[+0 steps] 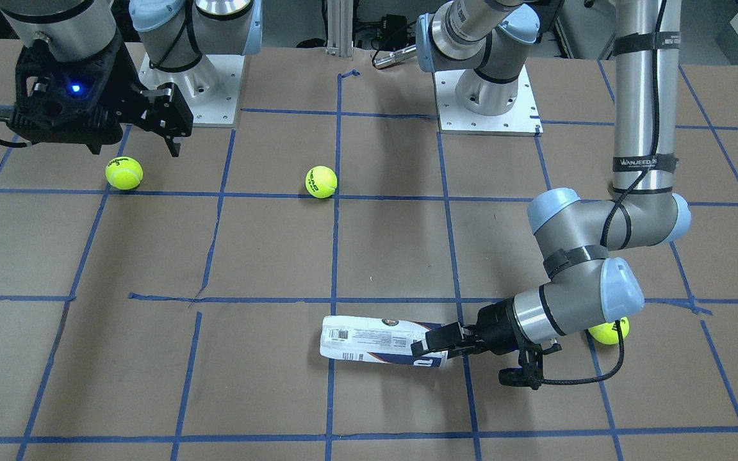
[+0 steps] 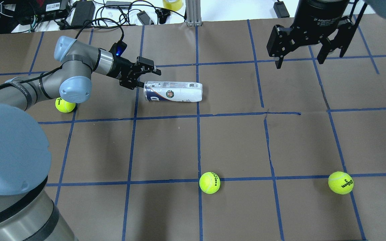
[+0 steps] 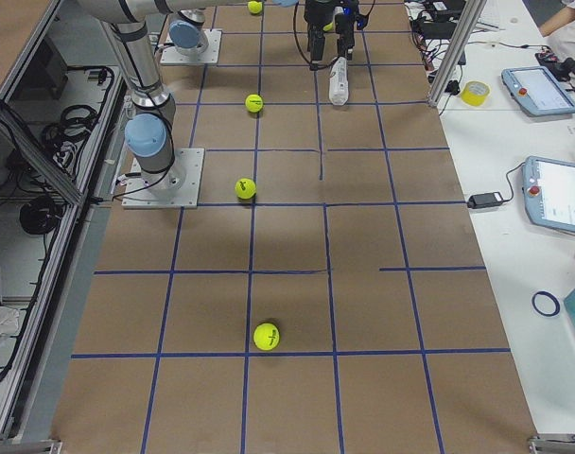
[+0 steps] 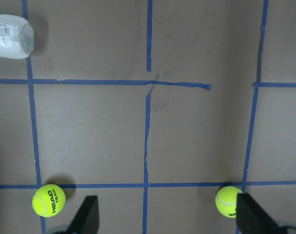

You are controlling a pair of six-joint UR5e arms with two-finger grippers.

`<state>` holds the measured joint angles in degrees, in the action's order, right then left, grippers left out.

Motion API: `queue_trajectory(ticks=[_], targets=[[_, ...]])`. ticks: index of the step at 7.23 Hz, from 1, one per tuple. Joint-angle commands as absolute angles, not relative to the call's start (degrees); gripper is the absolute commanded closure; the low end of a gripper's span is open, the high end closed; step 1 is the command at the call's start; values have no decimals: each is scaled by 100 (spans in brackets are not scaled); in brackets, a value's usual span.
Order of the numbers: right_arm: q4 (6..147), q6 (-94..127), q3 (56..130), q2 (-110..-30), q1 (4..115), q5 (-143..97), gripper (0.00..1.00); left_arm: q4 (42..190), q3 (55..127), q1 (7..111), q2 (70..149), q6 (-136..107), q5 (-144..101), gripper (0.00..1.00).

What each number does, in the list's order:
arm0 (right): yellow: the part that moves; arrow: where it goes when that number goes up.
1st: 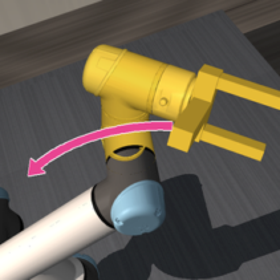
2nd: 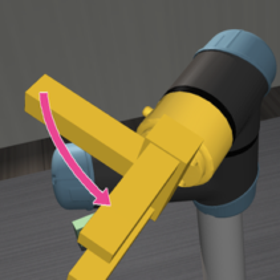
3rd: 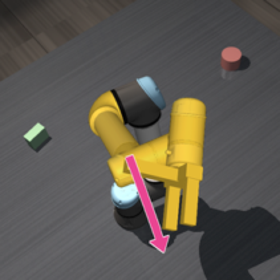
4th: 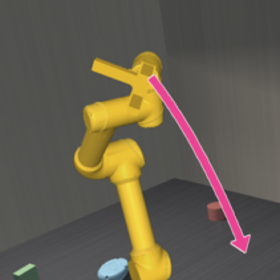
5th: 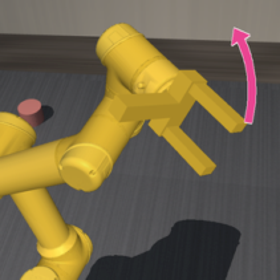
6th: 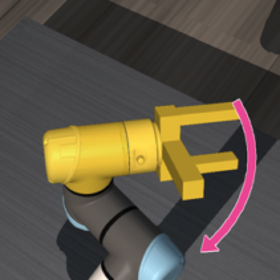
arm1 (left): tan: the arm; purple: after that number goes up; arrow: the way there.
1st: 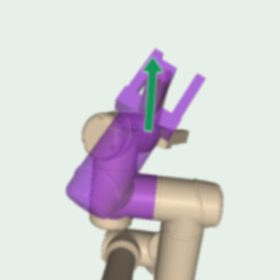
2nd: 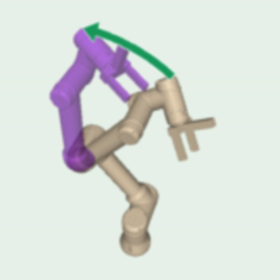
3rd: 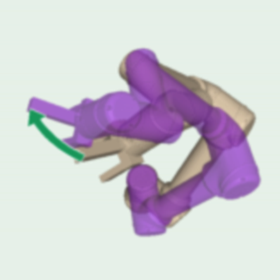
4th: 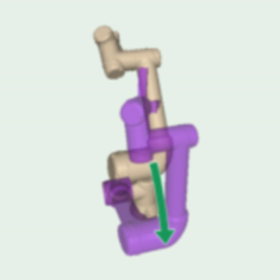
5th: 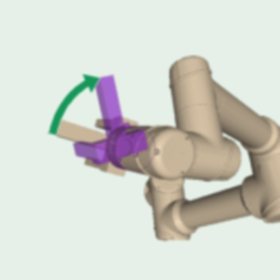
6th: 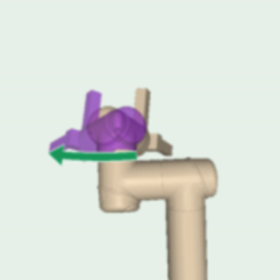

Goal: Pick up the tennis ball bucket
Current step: 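Reach the left gripper to the can's open end while the right gripper withdraws, then grasp the can's open end with the left gripper and tilt it upright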

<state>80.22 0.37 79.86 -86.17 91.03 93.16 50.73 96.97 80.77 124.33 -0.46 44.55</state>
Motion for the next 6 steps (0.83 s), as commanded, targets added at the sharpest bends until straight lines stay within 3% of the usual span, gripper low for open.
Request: queue_trajectory(ticks=[1,2,5,6], targets=[[7989,-9,8024,-8657,8790,9116,0,5150,9721,8086,12376,-192,4386,79],[8068,-35,8216,-8683,8824,8662,0,5142,9712,8086,12366,-698,4368,100],[8760,-79,8762,-8886,8815,8684,0,5072,9529,8147,12113,-1562,4490,100],[8797,-70,8763,-8886,8807,8684,0,5150,9145,8200,11929,-1991,4857,100]])
